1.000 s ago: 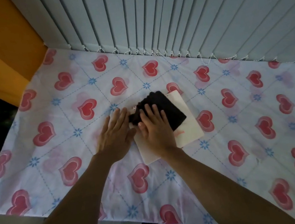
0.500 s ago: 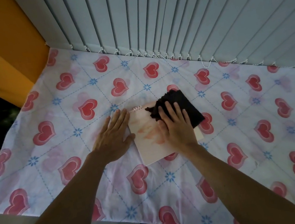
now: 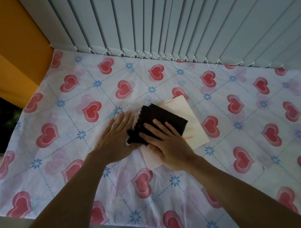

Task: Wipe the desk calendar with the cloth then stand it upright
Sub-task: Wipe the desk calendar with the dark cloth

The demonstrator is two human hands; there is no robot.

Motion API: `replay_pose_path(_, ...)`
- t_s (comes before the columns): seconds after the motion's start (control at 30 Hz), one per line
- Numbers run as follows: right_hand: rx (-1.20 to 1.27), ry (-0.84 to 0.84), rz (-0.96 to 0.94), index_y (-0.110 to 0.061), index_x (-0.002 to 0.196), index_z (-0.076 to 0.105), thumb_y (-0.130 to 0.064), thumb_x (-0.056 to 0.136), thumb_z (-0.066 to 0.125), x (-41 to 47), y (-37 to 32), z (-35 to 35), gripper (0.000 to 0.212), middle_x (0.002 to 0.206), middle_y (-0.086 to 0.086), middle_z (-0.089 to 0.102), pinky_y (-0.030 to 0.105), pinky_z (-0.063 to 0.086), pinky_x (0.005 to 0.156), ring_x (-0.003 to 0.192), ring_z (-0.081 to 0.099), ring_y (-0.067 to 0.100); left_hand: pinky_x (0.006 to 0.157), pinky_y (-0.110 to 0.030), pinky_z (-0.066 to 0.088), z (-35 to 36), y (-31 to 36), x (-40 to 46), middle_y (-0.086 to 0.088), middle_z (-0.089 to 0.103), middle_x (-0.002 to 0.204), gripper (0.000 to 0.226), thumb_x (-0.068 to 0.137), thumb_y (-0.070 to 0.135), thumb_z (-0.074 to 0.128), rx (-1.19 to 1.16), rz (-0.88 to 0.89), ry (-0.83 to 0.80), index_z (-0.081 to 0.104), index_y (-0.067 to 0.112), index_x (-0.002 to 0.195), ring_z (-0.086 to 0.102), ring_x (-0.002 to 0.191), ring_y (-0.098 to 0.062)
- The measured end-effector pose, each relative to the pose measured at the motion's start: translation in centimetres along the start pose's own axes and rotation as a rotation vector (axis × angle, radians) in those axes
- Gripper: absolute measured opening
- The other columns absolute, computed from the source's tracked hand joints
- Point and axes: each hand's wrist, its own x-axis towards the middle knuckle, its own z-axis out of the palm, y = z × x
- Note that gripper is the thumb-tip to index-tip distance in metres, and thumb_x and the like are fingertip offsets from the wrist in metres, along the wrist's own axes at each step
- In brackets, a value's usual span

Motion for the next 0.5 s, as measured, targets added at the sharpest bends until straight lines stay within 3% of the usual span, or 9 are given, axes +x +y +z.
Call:
replay_pose_path(0.2,-0.053,-0.010,0.187,-0.032,0.151,0.034,-0.046,0.101,0.020,1.5,-0.5,-0.7,0.054,0.162,0.000,0.029,0.048,0.024,0.113,0.151,0.016,0.027,0.118,-0.036,-0.005,-0.2,0.4,0.1,0.004,-0.017,0.156,0.105,0.076,0.084,0.024,0.001,-0.022,-0.046,-0.008,0.017,0.149,-0.019,0.142,-0.011)
replay_pose_path(0.5,-0.100,-0.045,0.062,-0.036,0.150,0.032,-0.047,0.102,0.021,2.3,-0.1,-0.2,0.051,0.162,-0.006,0.028,0.047,0.024,0.109,0.151,0.015,0.020,0.118,-0.038,-0.005,-0.8,0.3,0.0,0.006,-0.017,0.155,0.117,0.067,0.092,0.028,0.004,-0.023,-0.044,-0.004,0.017,0.151,-0.020,0.143,-0.011)
